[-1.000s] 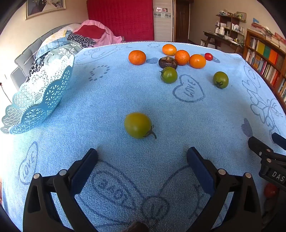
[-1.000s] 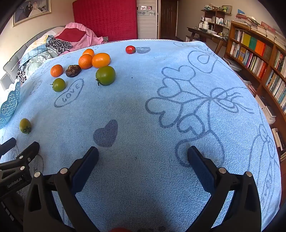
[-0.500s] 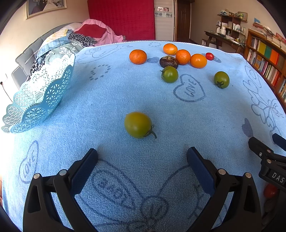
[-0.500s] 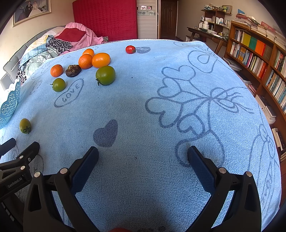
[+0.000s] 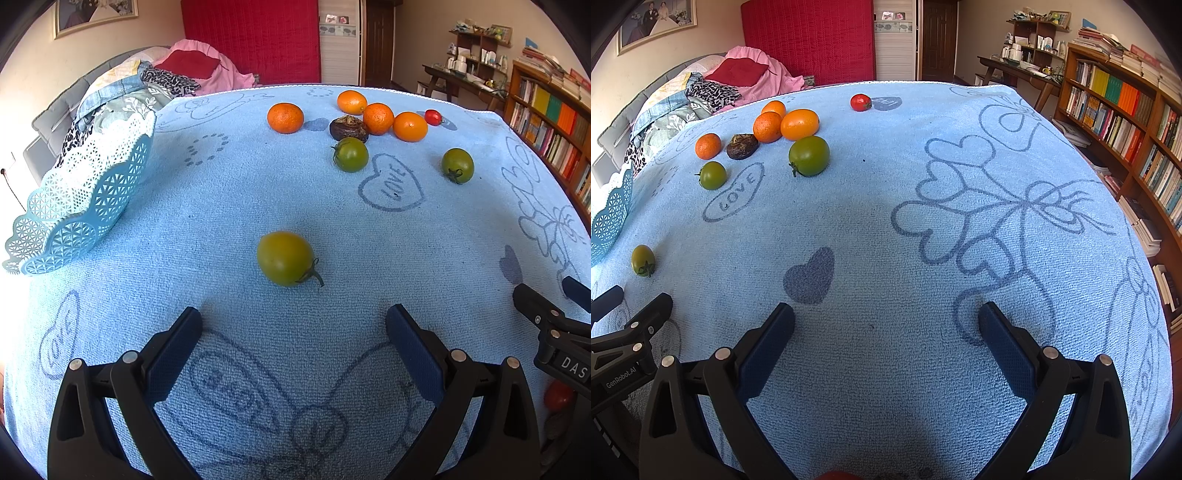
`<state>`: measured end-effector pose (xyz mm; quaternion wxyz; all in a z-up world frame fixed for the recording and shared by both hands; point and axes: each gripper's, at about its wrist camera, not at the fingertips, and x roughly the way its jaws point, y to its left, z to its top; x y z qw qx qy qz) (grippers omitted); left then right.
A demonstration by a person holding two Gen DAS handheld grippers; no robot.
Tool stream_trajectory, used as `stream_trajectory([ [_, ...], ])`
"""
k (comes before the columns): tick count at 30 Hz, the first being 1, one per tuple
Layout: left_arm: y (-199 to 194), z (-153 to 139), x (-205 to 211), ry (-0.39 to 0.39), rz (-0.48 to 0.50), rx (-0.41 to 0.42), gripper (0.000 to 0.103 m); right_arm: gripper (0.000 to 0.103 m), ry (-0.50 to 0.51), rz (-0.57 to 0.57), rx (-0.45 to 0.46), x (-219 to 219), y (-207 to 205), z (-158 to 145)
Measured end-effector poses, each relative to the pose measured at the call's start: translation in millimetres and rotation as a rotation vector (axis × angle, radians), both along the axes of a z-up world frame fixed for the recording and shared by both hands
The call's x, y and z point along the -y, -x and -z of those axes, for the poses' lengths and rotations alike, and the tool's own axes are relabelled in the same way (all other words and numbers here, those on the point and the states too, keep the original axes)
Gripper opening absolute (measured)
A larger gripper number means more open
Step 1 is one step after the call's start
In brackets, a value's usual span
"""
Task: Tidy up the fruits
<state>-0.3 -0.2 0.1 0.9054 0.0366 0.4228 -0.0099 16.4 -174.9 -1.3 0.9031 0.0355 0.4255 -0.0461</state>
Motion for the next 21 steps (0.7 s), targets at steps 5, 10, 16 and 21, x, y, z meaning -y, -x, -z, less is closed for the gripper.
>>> stream_trajectory([
  [5, 0.0, 0.0, -0.2, 0.002, 0.0, 0.001, 0.098, 0.101, 0.0, 0.0, 0.0, 0.0, 0.1, 0.0],
  [10, -0.9, 0.5, -0.3, 0.006, 0.0, 0.001, 0.098, 0.101, -0.005, -0.001, 0.002, 0.5, -0.2, 1.2],
  [16, 1.6, -4.2, -4.1, 0.038, 0.024, 0.011, 0.098, 0.101, -0.068, 0.007, 0.036, 9.5, 4.1, -5.2],
  [21, 11.2, -15.1, -11.5, 0.042, 0.038, 0.055, 0.098, 0.101, -0.124, 0.035, 0.085, 20.8, 12.2, -16.8],
])
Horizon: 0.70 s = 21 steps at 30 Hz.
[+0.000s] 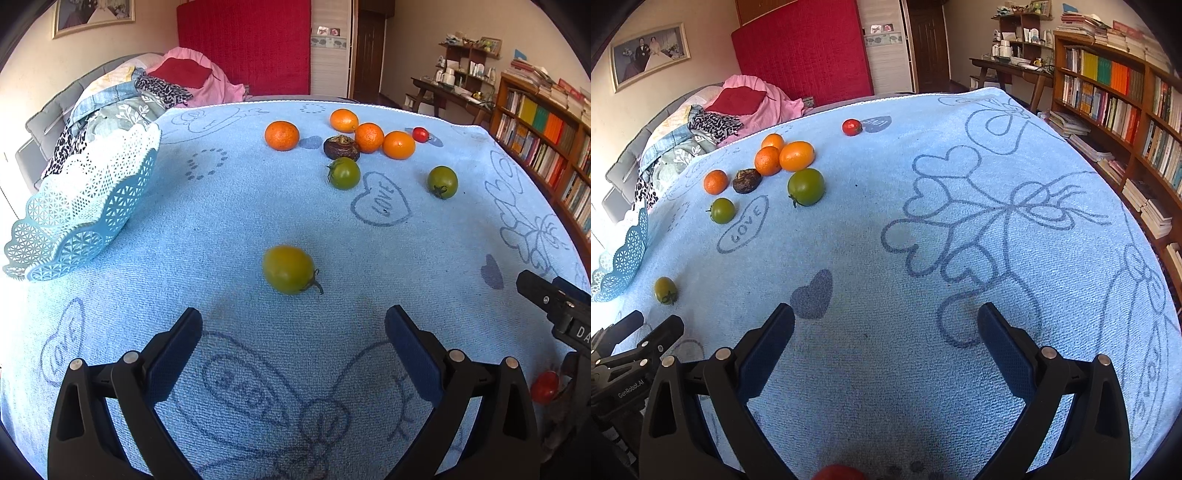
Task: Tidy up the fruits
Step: 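Grasp the red cherry tomato with the right gripper while the left grasps the yellow-green tomato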
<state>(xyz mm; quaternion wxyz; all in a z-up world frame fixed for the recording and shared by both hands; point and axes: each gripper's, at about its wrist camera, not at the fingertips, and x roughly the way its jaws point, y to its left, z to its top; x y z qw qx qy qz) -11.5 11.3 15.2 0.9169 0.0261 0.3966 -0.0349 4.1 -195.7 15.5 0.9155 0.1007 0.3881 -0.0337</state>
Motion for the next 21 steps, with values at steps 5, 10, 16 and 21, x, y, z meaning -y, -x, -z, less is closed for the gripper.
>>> stream_trajectory([
  [5, 9.4, -13.6, -12.2, 0.0, -0.017, 0.044, 0.098, 0.101, 0.01, -0.007, 0.052, -0.5, 9.4, -18.0],
  [10, 22.1, -21.4, -27.3, 0.012, -0.014, 0.055, 0.098, 0.101, -0.006, -0.042, 0.095, 1.0, 30.5, -35.0],
  [16, 32.4, -24.8, -35.8, 0.03, 0.004, 0.054, 0.098, 0.101, -0.001, -0.108, 0.04, -9.2, 51.6, -23.3],
  [21, 28.8, -24.8, -33.8, 0.017, 0.024, 0.05, 0.095, 0.101, 0.035, -0.167, -0.008, -20.8, 72.5, -11.2],
])
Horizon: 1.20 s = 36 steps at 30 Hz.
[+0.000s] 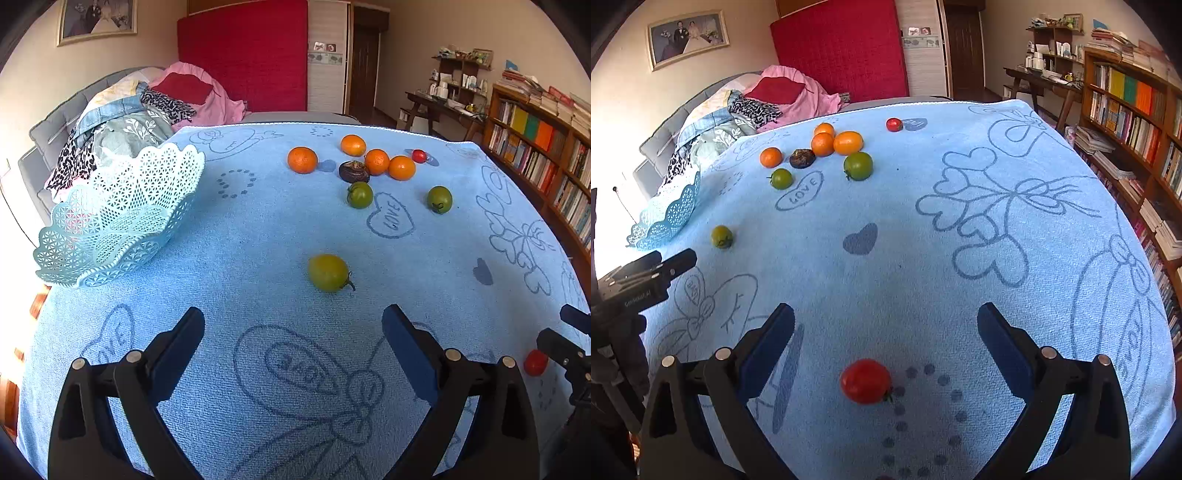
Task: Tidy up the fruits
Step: 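Grasp the red cherry tomato with the right gripper while the left grasps the yellow-green tomato, then carry both tomatoes into the lattice basket and open both grippers to release them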
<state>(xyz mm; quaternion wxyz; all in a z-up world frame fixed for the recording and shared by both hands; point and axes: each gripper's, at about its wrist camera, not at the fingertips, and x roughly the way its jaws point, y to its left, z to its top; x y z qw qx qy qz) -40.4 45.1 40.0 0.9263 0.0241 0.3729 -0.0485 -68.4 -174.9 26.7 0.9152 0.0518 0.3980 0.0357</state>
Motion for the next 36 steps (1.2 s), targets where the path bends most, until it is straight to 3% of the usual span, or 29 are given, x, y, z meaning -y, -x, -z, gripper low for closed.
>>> stream_trajectory([
  [4, -0.3, 5.1, 2.9, -0.003, 0.012, -0.016, 0.095, 0.097, 0.018, -0.023, -0.021, -2.5, 10.8, 5.9],
  [6, 1.7, 7.7, 4.6, -0.005, 0.018, -0.022, 0.095, 0.082, 0.023, -0.036, -0.037, -4.7, 11.9, 9.5],
  [12, 0.3, 10.1, 5.7, -0.012, 0.023, -0.029, 0.093, 0.06, 0.043, -0.073, -0.073, -12.9, 11.6, 17.7],
  [16, -11.4, 12.2, 4.9, -0.001, 0.02, -0.06, 0.084, 0.045, 0.075, -0.074, -0.082, -17.8, 12.0, 20.6],
  [18, -18.6, 14.0, 4.6, 0.013, 0.019, -0.089, 0.078, 0.031, 0.074, -0.075, -0.081, -17.5, 12.1, 20.4],
  [27, -44.2, 15.8, 9.0, 0.027, 0.032, -0.11, 0.064, 0.029, 0.042, -0.068, -0.076, -13.5, 8.5, 16.1],
  [36, -55.0, 18.4, 13.2, 0.063, 0.069, -0.116, 0.038, 0.029, 0.007, -0.085, -0.063, -21.2, -1.0, 9.8],
])
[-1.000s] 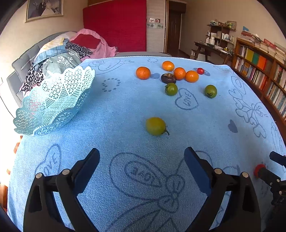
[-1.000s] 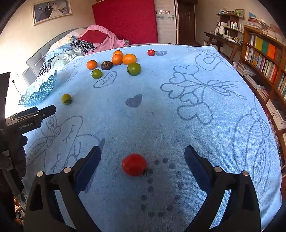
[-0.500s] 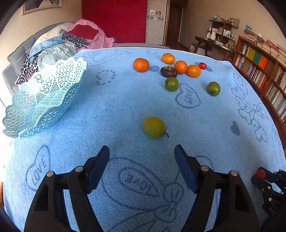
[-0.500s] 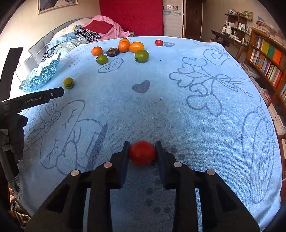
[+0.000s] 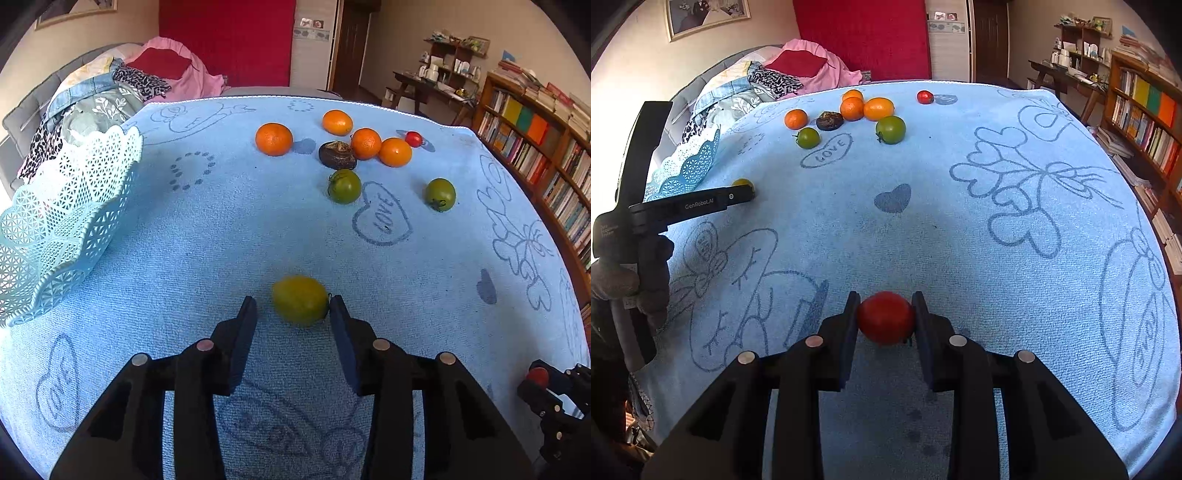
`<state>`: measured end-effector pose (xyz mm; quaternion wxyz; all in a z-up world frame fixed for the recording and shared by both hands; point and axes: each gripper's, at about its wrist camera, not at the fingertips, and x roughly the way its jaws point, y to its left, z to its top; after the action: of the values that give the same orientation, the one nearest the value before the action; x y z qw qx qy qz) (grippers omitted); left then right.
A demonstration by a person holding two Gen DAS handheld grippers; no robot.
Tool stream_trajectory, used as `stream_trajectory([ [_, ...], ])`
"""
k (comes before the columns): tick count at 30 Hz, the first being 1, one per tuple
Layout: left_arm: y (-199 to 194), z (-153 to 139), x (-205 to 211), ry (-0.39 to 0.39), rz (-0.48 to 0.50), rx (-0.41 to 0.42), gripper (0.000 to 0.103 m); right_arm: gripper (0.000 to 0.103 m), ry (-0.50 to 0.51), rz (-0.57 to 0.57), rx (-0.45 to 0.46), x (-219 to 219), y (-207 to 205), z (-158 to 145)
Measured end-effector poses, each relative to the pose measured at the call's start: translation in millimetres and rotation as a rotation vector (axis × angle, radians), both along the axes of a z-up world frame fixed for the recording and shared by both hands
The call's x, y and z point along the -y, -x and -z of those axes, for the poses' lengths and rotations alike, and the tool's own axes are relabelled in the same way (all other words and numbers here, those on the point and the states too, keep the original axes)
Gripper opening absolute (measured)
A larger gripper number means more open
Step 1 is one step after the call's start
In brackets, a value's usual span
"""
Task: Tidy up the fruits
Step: 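Carry both tomatoes into the lattice basket and open both grippers to release them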
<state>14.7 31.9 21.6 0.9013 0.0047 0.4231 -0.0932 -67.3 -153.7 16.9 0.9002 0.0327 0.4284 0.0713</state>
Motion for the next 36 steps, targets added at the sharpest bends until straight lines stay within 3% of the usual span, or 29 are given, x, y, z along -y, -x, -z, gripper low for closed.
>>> stream_trajectory([
  [3, 1.2, 0.5, 2.0, 0.011, 0.019, 0.008, 0.031, 0.029, -0.009, -0.01, 0.006, -5.9, -5.3, -1.7],
  [9, 6.6, -5.3, -4.1, 0.03, 0.015, 0.028, 0.031, 0.029, -0.03, -0.03, 0.021, -18.8, -15.2, -8.3],
  [19, 20.4, -34.3, -34.1, -0.009, -0.078, 0.127, 0.031, 0.029, -0.053, -0.07, 0.057, -47.4, -35.2, -25.8],
  [30, 30.6, -70.0, -104.3, -0.012, -0.211, 0.215, 0.031, 0.029, -0.069, -0.148, 0.118, -99.8, -61.5, -57.1],
  [36, 26.0, -72.1, -150.9, -0.005, -0.299, 0.208, 0.031, 0.029, -0.105, -0.202, 0.125, -139.3, -86.9, -69.5],
])
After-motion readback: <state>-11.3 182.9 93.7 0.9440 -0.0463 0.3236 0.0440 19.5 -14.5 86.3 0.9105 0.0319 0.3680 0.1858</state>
